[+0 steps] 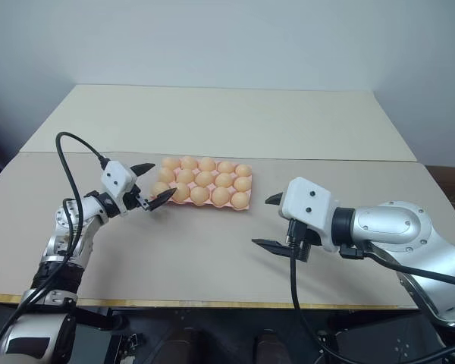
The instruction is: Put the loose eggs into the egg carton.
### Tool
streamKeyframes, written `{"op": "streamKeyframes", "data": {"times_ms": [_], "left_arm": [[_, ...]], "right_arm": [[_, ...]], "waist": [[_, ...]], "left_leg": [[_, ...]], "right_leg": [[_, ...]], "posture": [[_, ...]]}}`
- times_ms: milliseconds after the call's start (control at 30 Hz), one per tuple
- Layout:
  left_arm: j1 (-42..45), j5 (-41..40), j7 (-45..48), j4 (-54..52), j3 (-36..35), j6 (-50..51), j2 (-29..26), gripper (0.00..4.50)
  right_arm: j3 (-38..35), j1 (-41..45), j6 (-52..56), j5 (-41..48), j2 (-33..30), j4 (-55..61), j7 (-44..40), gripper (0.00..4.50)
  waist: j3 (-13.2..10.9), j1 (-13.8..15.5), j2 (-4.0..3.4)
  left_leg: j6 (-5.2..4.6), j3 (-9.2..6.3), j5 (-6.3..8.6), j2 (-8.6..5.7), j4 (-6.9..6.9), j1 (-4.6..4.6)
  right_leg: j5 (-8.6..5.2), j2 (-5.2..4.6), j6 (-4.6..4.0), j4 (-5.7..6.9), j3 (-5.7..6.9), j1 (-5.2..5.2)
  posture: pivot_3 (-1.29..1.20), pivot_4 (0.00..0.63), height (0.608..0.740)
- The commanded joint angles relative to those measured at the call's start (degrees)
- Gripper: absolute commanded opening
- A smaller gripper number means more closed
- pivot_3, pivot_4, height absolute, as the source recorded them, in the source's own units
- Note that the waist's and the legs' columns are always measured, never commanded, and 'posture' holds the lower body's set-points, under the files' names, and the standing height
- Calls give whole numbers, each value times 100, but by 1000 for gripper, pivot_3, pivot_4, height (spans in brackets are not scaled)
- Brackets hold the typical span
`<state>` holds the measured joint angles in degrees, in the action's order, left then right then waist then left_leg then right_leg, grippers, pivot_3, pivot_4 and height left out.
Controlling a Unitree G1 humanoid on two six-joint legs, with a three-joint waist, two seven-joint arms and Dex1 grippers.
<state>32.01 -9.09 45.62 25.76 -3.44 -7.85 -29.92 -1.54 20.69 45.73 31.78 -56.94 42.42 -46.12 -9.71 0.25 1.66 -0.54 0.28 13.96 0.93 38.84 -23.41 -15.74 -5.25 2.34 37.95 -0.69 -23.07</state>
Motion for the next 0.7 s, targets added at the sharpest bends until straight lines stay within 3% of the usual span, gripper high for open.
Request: {"op": "streamKeyframes", "data": {"times_ms": [33, 167, 400, 633, 700], "left_arm": [[155, -73, -16, -98, -148, -266, -60, 4477], [-114, -591, 283, -721, -327, -48, -71, 4477], [-2113, -2362, 649, -4049, -884, 1727, -600, 4477], [-3602, -2852, 580, -5478, -1874, 2482, -1312, 4477], [-4149, -3069, 635, -5861, -2433, 2795, -1546, 4477]], "right_arm": [[-198, -18, -4, -9, -23, 197, 92, 4500], [-174, -44, -42, -4, -16, 174, 94, 4500], [-149, 32, -171, -34, -68, -16, -75, 4500], [-92, 223, -512, -71, -283, -409, -688, 4500], [-93, 251, -802, -113, -408, -698, -1078, 4500]], "waist": [[0, 0, 0], [0, -2, 0], [0, -113, 0], [-2, -81, -5], [-2, -87, -4]], "left_leg": [[0, 0, 0, 0, 0, 0], [0, 0, 0, 1, 0, -2], [0, 0, 0, 14, -4, 0], [0, -2, 0, 20, -8, 46], [-1, -4, 1, 20, -12, 56]], "right_leg": [[0, -1, 0, 0, 0, 0], [0, 0, 0, -1, 0, -1], [0, -1, 0, -5, -7, -1], [-1, 5, -1, -12, -1, 45], [-1, 4, -1, -29, 5, 63]], "posture": [[0, 150, 740], [0, 150, 740], [0, 150, 740], [0, 150, 740], [0, 150, 740]]}}
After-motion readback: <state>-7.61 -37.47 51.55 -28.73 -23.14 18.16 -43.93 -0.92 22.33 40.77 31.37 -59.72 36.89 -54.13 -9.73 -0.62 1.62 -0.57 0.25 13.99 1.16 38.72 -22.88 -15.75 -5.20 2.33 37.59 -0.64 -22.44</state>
